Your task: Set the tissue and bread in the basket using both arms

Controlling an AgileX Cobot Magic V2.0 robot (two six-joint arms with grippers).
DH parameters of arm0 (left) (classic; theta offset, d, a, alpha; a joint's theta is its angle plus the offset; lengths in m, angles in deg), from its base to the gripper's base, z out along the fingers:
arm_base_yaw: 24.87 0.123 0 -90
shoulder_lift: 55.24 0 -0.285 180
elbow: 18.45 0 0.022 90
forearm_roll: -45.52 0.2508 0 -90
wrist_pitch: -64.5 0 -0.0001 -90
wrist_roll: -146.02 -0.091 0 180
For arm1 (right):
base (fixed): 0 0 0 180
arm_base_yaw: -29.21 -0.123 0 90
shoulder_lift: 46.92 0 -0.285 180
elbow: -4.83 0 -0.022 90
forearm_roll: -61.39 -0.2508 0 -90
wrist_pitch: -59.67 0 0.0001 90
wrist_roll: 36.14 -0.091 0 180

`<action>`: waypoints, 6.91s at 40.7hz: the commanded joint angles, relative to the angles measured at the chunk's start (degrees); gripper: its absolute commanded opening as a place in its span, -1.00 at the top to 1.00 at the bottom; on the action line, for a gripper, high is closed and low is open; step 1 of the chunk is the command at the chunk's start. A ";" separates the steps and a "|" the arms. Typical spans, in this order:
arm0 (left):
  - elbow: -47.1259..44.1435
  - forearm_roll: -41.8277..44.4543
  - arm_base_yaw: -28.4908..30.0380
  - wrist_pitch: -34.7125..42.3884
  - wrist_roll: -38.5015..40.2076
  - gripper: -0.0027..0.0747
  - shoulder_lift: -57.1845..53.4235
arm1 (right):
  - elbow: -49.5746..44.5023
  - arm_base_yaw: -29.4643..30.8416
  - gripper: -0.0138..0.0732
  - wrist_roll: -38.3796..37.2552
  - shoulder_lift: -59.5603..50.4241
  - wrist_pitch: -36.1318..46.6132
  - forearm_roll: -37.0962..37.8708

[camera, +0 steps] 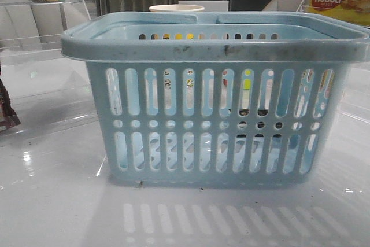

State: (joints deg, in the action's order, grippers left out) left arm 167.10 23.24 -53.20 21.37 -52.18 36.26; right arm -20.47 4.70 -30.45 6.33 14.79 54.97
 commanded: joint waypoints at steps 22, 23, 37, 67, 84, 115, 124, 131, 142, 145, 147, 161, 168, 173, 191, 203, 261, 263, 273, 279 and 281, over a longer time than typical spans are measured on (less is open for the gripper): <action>2.08 -1.40 -5.18 4.56 -0.27 -0.26 11.19 | 1.54 0.01 -0.68 0.75 -0.43 3.97 0.08; 2.08 -1.40 -5.18 4.56 -0.27 -0.31 11.13 | 1.54 0.01 -0.68 0.75 -0.43 3.97 0.08; 3.36 9.87 -4.89 -1.30 -0.35 -0.33 -0.43 | 1.54 0.01 -0.68 0.75 -0.43 3.97 0.08; -20.00 24.10 -4.89 -6.83 13.26 -0.33 -37.05 | 1.54 0.01 -0.68 0.75 0.17 4.45 1.75; -34.41 29.76 -4.89 -3.66 21.79 -0.33 -49.35 | -1.15 2.76 -0.68 -2.21 -11.05 -7.38 3.20; -35.69 29.65 -4.89 -1.18 22.87 0.53 -49.44 | -11.10 2.76 0.22 -7.85 -21.17 -9.13 8.77; -35.69 29.65 -4.89 -1.18 22.87 0.69 -49.44 | -11.10 2.76 0.55 -7.85 -21.17 -9.01 8.77; -35.69 29.65 -4.89 -1.20 22.87 0.69 -49.44 | -11.10 2.76 0.55 -7.85 -21.17 -9.04 8.63; -35.69 29.65 -4.89 -1.20 22.87 0.69 -49.44 | -11.10 2.76 0.55 -7.85 -21.17 -9.04 8.63; -35.69 29.65 -4.89 -1.20 22.87 0.69 -49.44 | -11.10 2.76 0.55 -7.85 -21.17 -9.04 8.63; -35.69 29.65 -4.89 -1.20 22.87 0.69 -49.44 | -11.10 2.76 0.55 -7.85 -21.17 -9.04 8.63; -41.85 26.77 6.63 3.67 21.99 0.69 -60.13 | -11.10 2.76 0.55 -7.85 -21.17 -9.01 8.63; -52.82 21.22 15.14 16.46 14.82 0.69 -70.09 | -11.10 2.76 0.55 -7.85 -21.17 -9.01 8.63; -61.79 21.07 19.81 25.30 14.82 0.69 -76.83 | -11.10 2.76 0.55 -7.85 -21.17 -9.01 8.63; -83.61 18.79 26.33 47.86 14.82 0.69 -85.09 | -11.10 2.76 0.55 -7.85 -21.17 -9.01 8.63; -83.46 19.03 26.44 49.08 14.82 0.69 -85.09 | -11.10 2.76 0.55 -7.85 -21.17 -8.96 8.63; -83.46 19.03 26.44 49.21 14.82 0.69 -84.97 | -40.15 17.88 0.55 -7.73 -42.98 29.06 4.53; -83.46 19.03 26.44 49.21 14.82 0.69 -84.97 | -42.84 19.35 0.55 -7.73 -44.45 32.28 3.39; -83.46 19.03 26.44 49.21 14.82 0.69 -84.97 | -50.81 24.11 0.55 -7.73 -47.19 42.29 2.55; -83.46 19.03 26.44 49.21 14.82 0.69 -84.97 | -53.22 23.95 0.55 -7.73 -47.19 44.43 2.55; -83.46 19.03 26.44 49.21 14.82 0.69 -84.97 | -53.22 23.95 0.55 -7.73 -47.19 44.38 2.55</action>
State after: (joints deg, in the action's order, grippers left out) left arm 83.90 42.63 -26.89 65.40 -37.20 -47.78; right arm -73.99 28.48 -38.30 -39.73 53.16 57.92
